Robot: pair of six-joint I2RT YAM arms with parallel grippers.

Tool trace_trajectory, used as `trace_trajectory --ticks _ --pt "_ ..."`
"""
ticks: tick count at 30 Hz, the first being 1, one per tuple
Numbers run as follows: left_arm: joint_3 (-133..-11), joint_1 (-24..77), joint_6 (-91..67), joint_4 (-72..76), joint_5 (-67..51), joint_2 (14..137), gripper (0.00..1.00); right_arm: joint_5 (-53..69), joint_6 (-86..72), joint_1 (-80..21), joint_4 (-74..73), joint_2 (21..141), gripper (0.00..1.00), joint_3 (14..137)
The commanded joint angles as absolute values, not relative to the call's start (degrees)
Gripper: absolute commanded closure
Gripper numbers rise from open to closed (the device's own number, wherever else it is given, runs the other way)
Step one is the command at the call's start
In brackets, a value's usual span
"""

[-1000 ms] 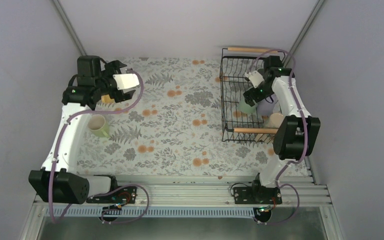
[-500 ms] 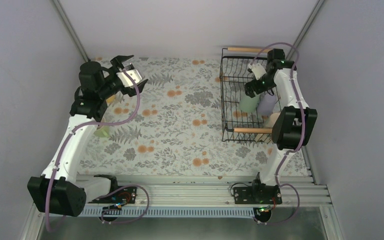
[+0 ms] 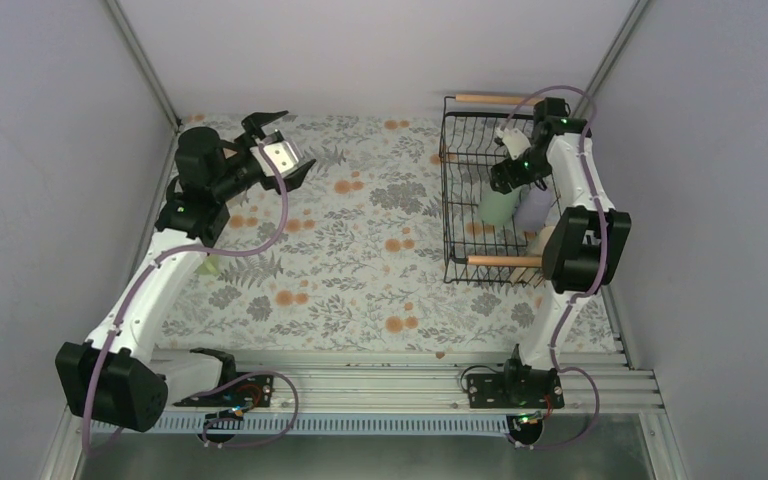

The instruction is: Unload the cups from the dish rack

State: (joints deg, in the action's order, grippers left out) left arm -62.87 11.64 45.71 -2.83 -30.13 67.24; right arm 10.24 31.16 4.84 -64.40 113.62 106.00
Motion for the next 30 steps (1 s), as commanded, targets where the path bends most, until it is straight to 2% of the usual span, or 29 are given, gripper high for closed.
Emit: trace_trajectory --ticks 1,4,6,8,16,21,26,30 --pt "-62.18 12.93 44.27 -0.10 -30.34 68.14 0.00 11.22 30.14 6.11 -65.65 112.94 0.20 105.45" --pt "-61.98 14.18 43.64 0.46 -29.72 68.56 0.00 11.51 30.19 6.20 -66.45 112.79 0.30 105.48" --pt "-61.27 15.62 43.55 1.80 -28.13 68.59 0.00 11.43 30.23 6.28 -66.85 112.49 0.43 105.49" --pt "-59.39 17.25 43.19 4.86 -27.30 68.02 0.00 11.70 30.21 6.36 -66.92 112.10 0.51 105.47" --pt "-53.03 23.96 41.89 19.95 -19.84 69.85 0.00 18.46 30.37 6.42 -73.55 107.46 0.55 113.62" --pt "-50.06 28.98 45.58 28.87 -12.26 72.96 0.00 24.30 31.10 6.12 -73.73 100.41 0.52 115.41" --pt "-50.32 32.46 43.45 35.98 -9.19 77.10 0.00 39.11 32.90 6.01 -73.74 95.74 0.52 112.44" --pt "-49.23 34.47 45.73 40.59 -10.08 79.64 0.00 51.45 31.09 5.89 -73.69 93.78 0.56 112.42"
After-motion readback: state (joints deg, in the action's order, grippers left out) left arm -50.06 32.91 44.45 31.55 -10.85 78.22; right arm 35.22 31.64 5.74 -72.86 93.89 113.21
